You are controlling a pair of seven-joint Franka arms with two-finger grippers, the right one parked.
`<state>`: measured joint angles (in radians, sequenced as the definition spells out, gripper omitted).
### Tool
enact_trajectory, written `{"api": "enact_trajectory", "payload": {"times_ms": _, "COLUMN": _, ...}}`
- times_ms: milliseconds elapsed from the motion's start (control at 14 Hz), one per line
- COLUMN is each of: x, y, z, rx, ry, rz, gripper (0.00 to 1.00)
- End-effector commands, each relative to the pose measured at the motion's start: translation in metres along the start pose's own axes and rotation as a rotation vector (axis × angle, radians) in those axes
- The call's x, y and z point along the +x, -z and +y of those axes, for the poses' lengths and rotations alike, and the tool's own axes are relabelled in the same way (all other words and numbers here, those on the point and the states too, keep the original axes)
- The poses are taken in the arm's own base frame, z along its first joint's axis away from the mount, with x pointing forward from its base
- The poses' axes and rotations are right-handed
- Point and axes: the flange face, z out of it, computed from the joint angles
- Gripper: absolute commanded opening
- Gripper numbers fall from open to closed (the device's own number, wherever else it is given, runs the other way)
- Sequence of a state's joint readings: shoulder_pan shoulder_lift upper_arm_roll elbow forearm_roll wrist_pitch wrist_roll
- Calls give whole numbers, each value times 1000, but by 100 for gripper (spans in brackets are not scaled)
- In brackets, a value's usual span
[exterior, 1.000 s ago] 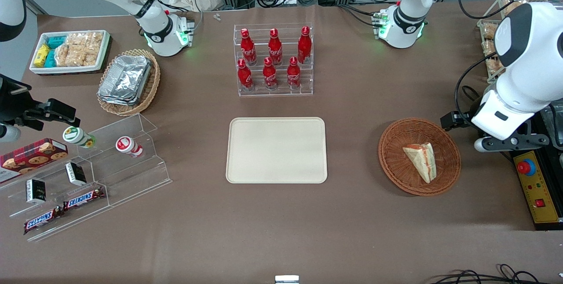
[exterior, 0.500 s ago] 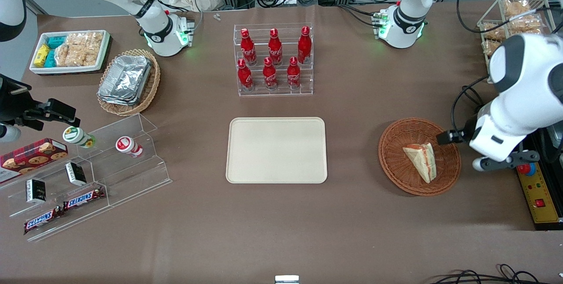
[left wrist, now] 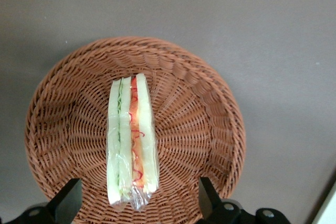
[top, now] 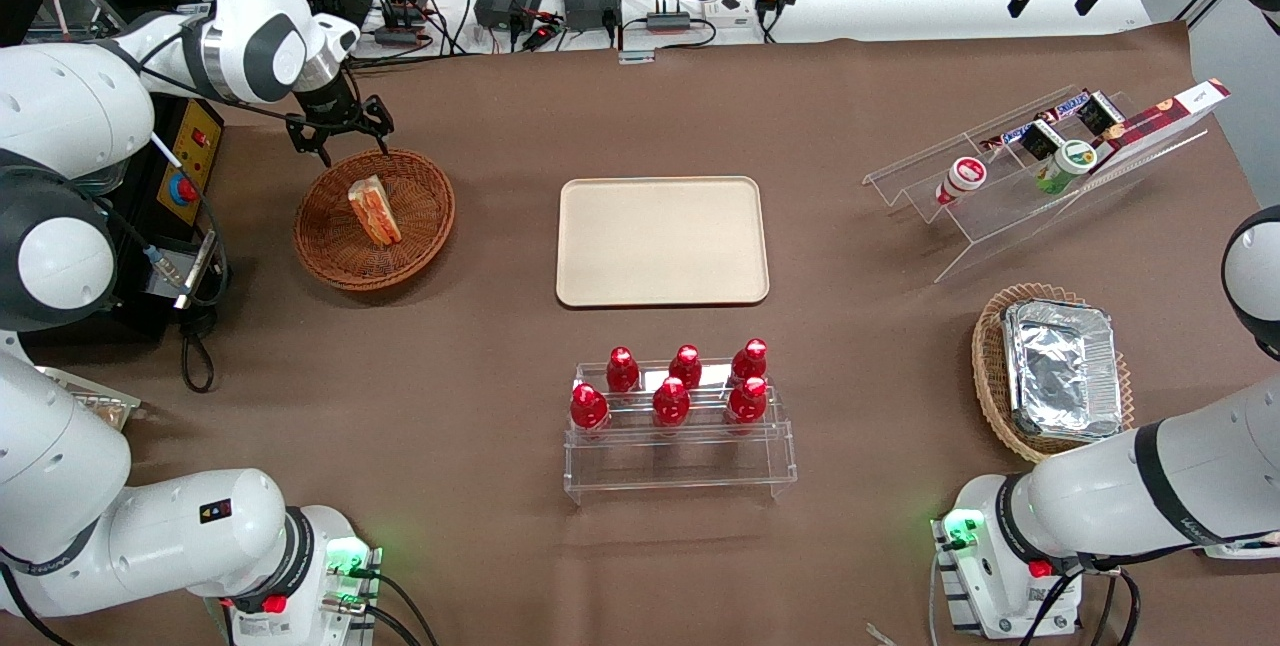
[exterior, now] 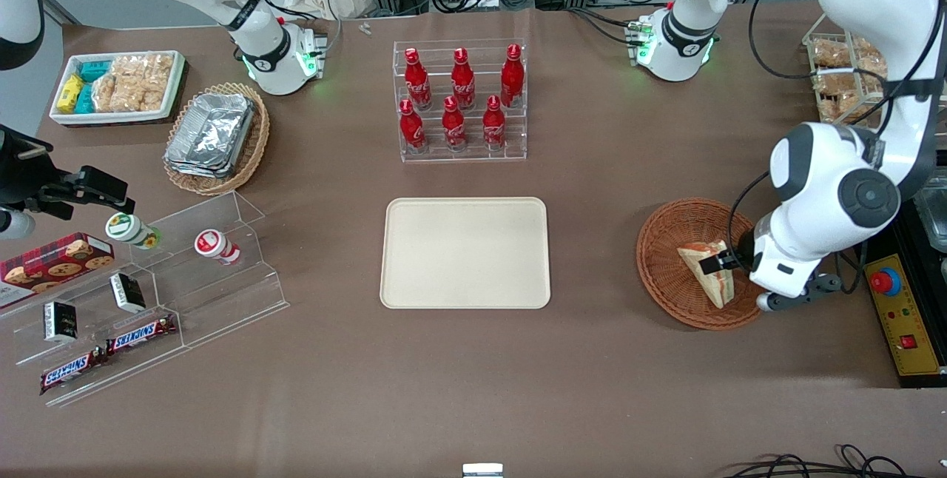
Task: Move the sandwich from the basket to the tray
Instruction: 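Lower the left gripper over the sandwich in the basket and close it, then lift the sandwich out of the basket with the left gripper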
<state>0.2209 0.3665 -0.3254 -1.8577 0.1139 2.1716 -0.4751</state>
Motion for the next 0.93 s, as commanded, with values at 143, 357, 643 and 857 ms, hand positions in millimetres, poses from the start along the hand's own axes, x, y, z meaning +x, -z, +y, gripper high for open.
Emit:
{"api": "enact_trajectory", "payload": {"times_ms": 143, "x": 3, "y": -27, "z": -14, "rx": 30, "ry": 26, "rz": -18, "gripper": 100}}
{"api": "enact_trajectory", "payload": {"times_ms": 357, "x": 0, "y": -46, "z": -15, "rx": 26, "ry": 27, "rz": -22, "gripper": 100}}
{"api": "enact_trajectory", "payload": {"times_ms": 643, "x": 0, "y": -70, "z": -16, "rx": 11, "ry": 95, "rz": -25, "gripper": 100}}
{"api": "enact_trajectory", "payload": {"times_ms": 857, "x": 2, "y": -89, "z": -13, "rx": -8, "ry": 171, "rz": -21, "gripper": 100}}
